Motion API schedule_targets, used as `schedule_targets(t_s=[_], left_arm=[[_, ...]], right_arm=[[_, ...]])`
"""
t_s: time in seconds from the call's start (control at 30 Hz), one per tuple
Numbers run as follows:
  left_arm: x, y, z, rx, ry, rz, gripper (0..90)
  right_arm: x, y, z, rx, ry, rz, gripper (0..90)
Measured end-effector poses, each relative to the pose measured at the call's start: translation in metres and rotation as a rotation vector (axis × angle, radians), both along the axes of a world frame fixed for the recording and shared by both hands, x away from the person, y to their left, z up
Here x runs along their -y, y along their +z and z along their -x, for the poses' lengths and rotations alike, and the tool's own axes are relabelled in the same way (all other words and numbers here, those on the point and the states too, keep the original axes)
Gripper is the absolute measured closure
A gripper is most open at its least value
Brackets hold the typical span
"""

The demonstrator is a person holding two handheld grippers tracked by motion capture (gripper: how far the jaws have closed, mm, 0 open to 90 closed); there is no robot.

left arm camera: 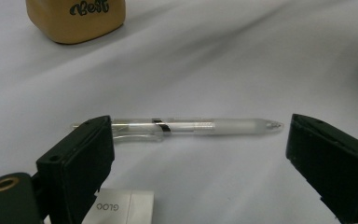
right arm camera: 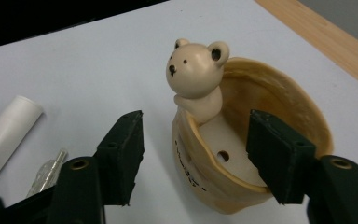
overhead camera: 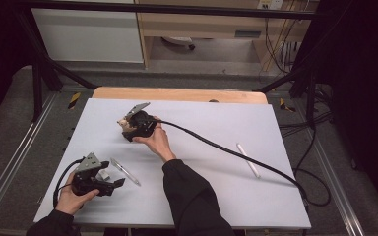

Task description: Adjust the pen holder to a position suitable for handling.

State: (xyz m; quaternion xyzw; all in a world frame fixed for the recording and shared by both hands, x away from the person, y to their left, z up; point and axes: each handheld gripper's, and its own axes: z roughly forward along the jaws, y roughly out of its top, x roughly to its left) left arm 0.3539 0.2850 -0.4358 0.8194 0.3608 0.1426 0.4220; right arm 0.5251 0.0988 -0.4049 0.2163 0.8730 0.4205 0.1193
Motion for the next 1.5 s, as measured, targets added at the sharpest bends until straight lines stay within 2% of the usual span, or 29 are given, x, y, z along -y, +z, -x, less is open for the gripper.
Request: schedule_targets(t_s=[0.13,0.27,0.5,0.53,0.7,1.0,1.17,1.4,1.5], left_arm=[[0.000,0.000,0.000,-0.001,0.002,0.002,8.0],[0.000,0.000,0.000,-0.003,0.002,0.002,8.2],[-0.001,0.000,0.000,-0.003,0.001,0.003,8.3],[0.000,0.000,0.000,-0.003,0.001,0.002,8.3],[0.000,0.000,0.000,-0.002,0.001,0.003,8.3],[0.000,-0.001,0.000,-0.002,0.000,-0.001,8.5],[0.000,-0.001,0.000,-0.002,-0.001,-0.003,8.6],[0.000,-0.001,0.000,-0.002,-0.002,-0.003,8.6],[0.000,0.000,0.000,-0.001,-0.004,-0.004,8.6]], right_arm=[[-0.002,-0.003,-0.002,0.016,0.016,0.011,45.8],[-0.006,-0.006,-0.006,0.025,0.039,0.048,54.0],[-0.007,-0.009,-0.010,0.024,0.055,0.043,66.1],[-0.007,-0.009,-0.011,0.012,0.061,0.039,68.4],[-0.006,-0.007,-0.012,-0.024,0.082,0.045,71.1],[-0.006,-0.005,-0.008,-0.070,0.083,0.063,74.0],[-0.006,-0.003,-0.003,-0.045,0.088,0.086,74.4],[-0.001,0.011,0.004,-0.049,0.099,0.074,74.8],[0.008,0.019,0.008,-0.049,0.102,0.060,74.8]])
